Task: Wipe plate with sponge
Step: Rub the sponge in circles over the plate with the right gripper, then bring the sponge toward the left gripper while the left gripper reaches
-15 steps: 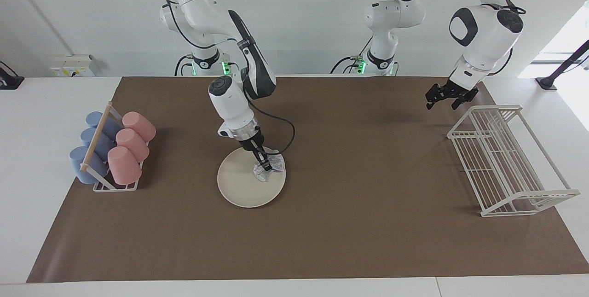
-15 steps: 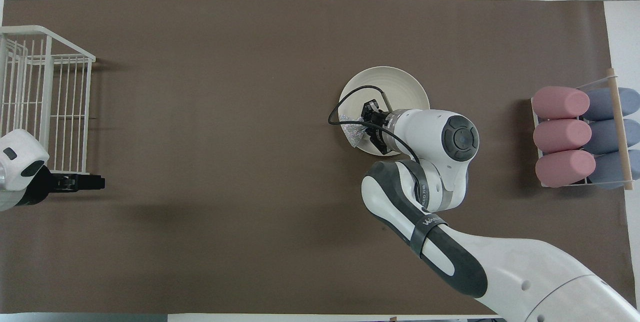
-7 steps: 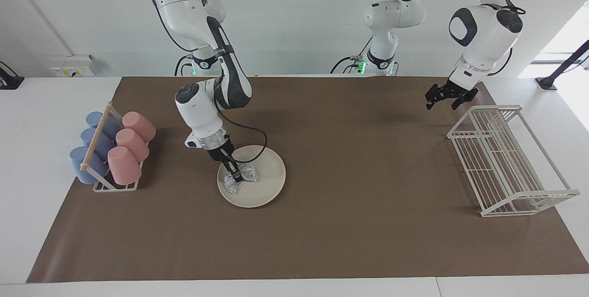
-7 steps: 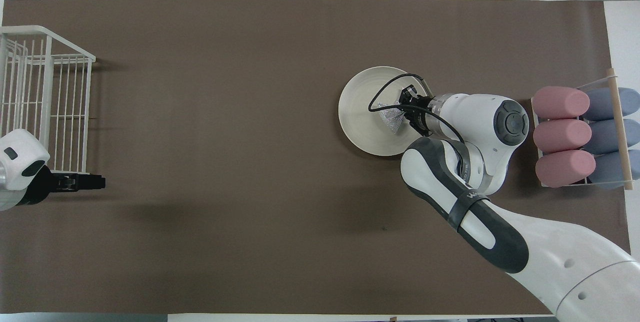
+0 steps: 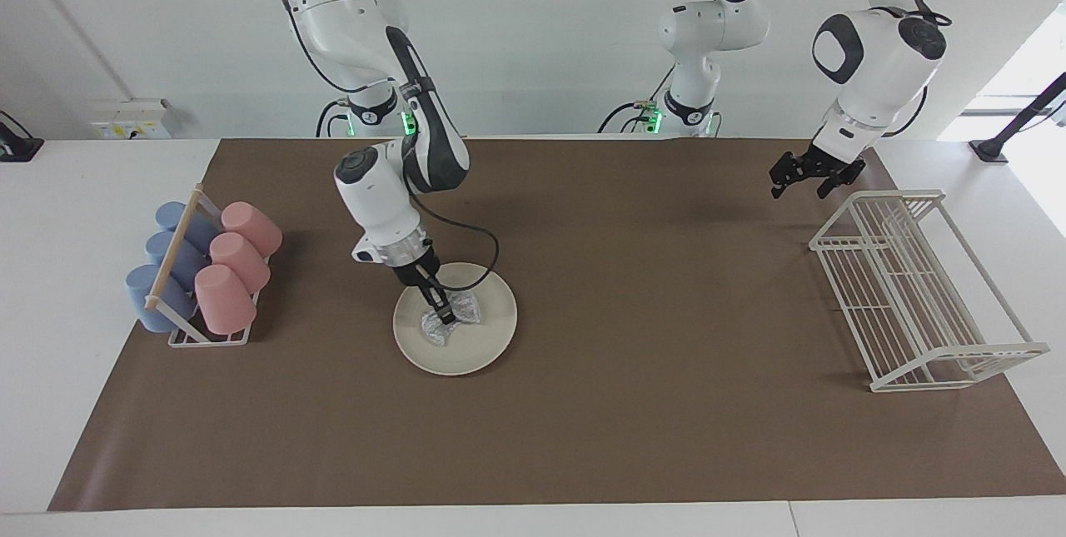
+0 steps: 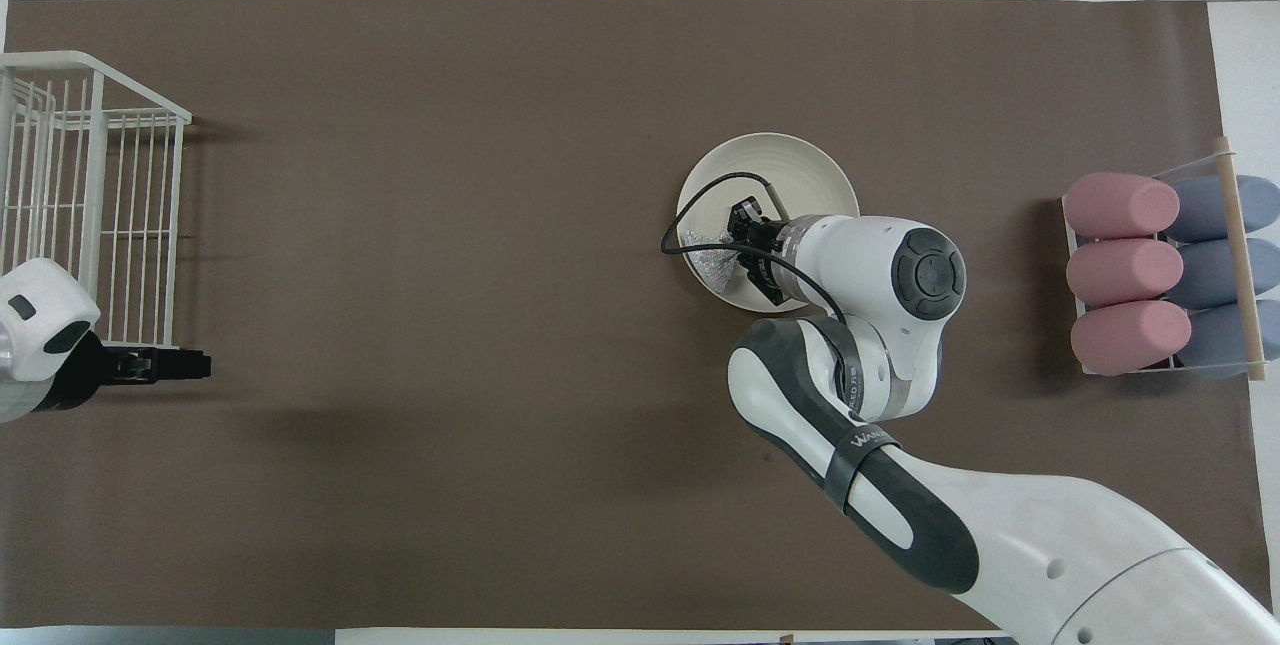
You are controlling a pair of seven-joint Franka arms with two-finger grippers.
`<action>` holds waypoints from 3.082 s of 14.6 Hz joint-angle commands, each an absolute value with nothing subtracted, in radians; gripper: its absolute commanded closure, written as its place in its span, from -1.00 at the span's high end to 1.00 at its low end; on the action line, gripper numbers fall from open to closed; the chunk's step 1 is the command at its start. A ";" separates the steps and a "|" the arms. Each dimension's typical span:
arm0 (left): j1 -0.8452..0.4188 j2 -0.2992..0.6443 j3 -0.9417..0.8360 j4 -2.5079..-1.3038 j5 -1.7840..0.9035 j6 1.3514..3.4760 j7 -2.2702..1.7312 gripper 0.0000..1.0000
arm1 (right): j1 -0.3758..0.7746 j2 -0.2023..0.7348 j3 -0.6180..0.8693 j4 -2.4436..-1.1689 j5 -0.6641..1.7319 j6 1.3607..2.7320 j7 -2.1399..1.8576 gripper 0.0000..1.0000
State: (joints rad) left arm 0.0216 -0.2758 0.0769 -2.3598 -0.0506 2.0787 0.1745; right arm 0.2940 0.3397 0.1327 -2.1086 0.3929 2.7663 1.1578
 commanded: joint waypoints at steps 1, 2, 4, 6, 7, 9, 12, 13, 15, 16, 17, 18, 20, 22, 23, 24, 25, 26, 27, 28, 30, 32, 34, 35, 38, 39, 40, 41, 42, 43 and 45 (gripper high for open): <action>0.029 -0.268 0.067 -2.350 -0.029 2.077 0.164 1.00 | 0.273 0.358 0.133 -2.102 0.411 2.734 1.152 -1.00; 0.028 -0.268 0.067 -2.350 -0.029 2.075 0.163 1.00 | 0.279 0.341 0.129 -2.074 0.411 2.664 1.160 -1.00; 0.022 -0.268 0.066 -2.350 -0.031 2.071 0.157 1.00 | 0.278 0.279 0.117 -2.005 0.390 2.481 1.225 -1.00; 0.015 -0.271 0.063 -2.350 -0.043 2.050 0.106 1.00 | 0.272 0.209 0.112 -1.961 0.312 2.329 1.314 -1.00; 0.014 -0.272 0.063 -2.350 -0.089 2.037 0.091 1.00 | 0.272 0.171 0.113 -1.938 0.272 2.259 1.365 -1.00; 0.000 -0.273 0.063 -2.350 -0.292 2.031 0.087 1.00 | 0.272 0.115 0.114 -1.869 0.253 2.093 1.445 -1.00; -0.014 -0.275 0.063 -2.349 -0.522 1.996 0.089 1.00 | 0.271 0.058 0.114 -1.757 0.247 1.895 1.552 -1.00; -0.023 -0.276 0.063 -2.349 -0.599 1.993 0.089 1.00 | 0.273 0.042 0.114 -1.720 0.244 1.834 1.583 -1.00; -0.061 -0.279 0.063 -2.349 -0.745 1.983 0.087 1.00 | 0.284 0.020 0.115 -1.663 0.226 1.719 1.621 -1.00; -0.074 -0.279 0.063 -2.349 -0.811 1.979 0.087 1.00 | 0.290 0.006 0.121 -1.655 0.222 1.686 1.641 -1.00; -0.080 -0.281 0.063 -2.349 -0.884 1.970 0.087 1.00 | 0.304 0.002 0.126 -1.652 0.213 1.671 1.661 -1.00; -0.080 -0.282 0.061 -2.349 -0.958 1.954 0.087 1.00 | 0.328 -0.002 0.126 -1.649 0.195 1.652 1.680 -1.00; -0.080 -0.293 0.063 -2.338 -1.073 1.910 0.087 1.00 | 0.348 -0.009 0.129 -1.626 0.167 1.635 1.690 -1.00; -0.080 -0.299 0.061 -2.310 -1.129 1.858 0.059 1.00 | 0.377 -0.009 0.133 -1.621 0.167 1.649 1.741 -1.00; -0.083 -0.299 0.057 -2.304 -1.140 1.852 0.029 1.00 | 0.396 -0.008 0.135 -1.617 0.170 1.655 1.773 -1.00; -0.100 -0.302 0.048 -2.304 -1.164 1.858 0.022 1.00 | 0.400 -0.006 0.135 -1.615 0.172 1.660 1.796 -1.00; -0.118 -0.307 0.046 -2.304 -1.198 1.864 0.020 1.00 | 0.413 -0.005 0.137 -1.605 0.172 1.667 1.824 -1.00; -0.139 -0.307 0.043 -2.304 -1.231 1.877 0.018 1.00 | 0.423 -0.002 0.137 -1.600 0.172 1.672 1.853 -1.00; -0.159 -0.310 0.025 -2.304 -1.239 1.897 0.012 1.00 | 0.432 -0.002 0.138 -1.598 0.173 1.684 1.882 -1.00; -0.172 -0.314 0.011 -2.304 -1.244 1.914 0.002 1.00 | 0.449 -0.002 0.138 -1.600 0.176 1.709 1.919 -1.00; -0.199 -0.321 -0.002 -2.304 -1.284 1.917 -0.015 1.00 | 0.501 0.020 0.138 -1.598 0.166 1.749 2.004 -1.00; -0.225 -0.327 -0.024 -2.304 -1.330 1.957 -0.044 1.00 | 0.508 0.029 0.137 -1.594 0.164 1.761 2.016 -1.00; -0.227 -0.334 -0.069 -2.301 -1.354 2.005 -0.095 1.00 | 0.506 0.029 0.137 -1.594 0.149 1.759 2.016 -1.00; -0.226 -0.334 -0.096 -2.293 -1.358 2.017 -0.100 1.00 | 0.506 0.029 0.138 -1.594 0.143 1.761 2.016 -1.00; -0.244 -0.331 -0.165 -2.290 -1.406 2.137 -0.129 1.00 | 0.505 0.029 0.138 -1.594 0.141 1.763 2.016 -1.00; -0.255 -0.330 -0.185 -2.290 -1.414 2.182 -0.138 1.00 | 0.505 0.029 0.137 -1.595 0.141 1.763 2.014 -1.00; -0.264 -0.330 -0.193 -2.290 -1.414 2.201 -0.144 1.00 | 0.503 0.031 0.137 -1.594 0.141 1.763 2.014 -1.00; -0.276 -0.330 -0.193 -2.290 -1.416 2.204 -0.158 1.00 | 0.502 0.031 0.137 -1.594 0.140 1.763 2.014 -1.00; -0.276 -0.330 -0.193 -2.290 -1.416 2.204 -0.167 0.97 | 0.500 0.031 0.137 -1.594 0.140 1.763 2.014 -1.00; -0.276 -0.331 -0.193 -2.290 -1.416 2.197 -0.178 0.85 | 0.499 0.031 0.137 -1.594 0.140 1.763 2.014 -1.00; -0.276 -0.334 -0.193 -2.286 -1.416 2.189 -0.213 0.57 | 0.499 0.031 0.137 -1.594 0.140 1.763 2.014 -1.00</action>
State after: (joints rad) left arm -0.2618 -0.3245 -0.2014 -2.2921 -1.4027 2.1794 -0.1690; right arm 0.5064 0.0208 0.1287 -1.6101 0.1637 1.7567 1.9977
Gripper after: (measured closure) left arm 0.132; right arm 0.899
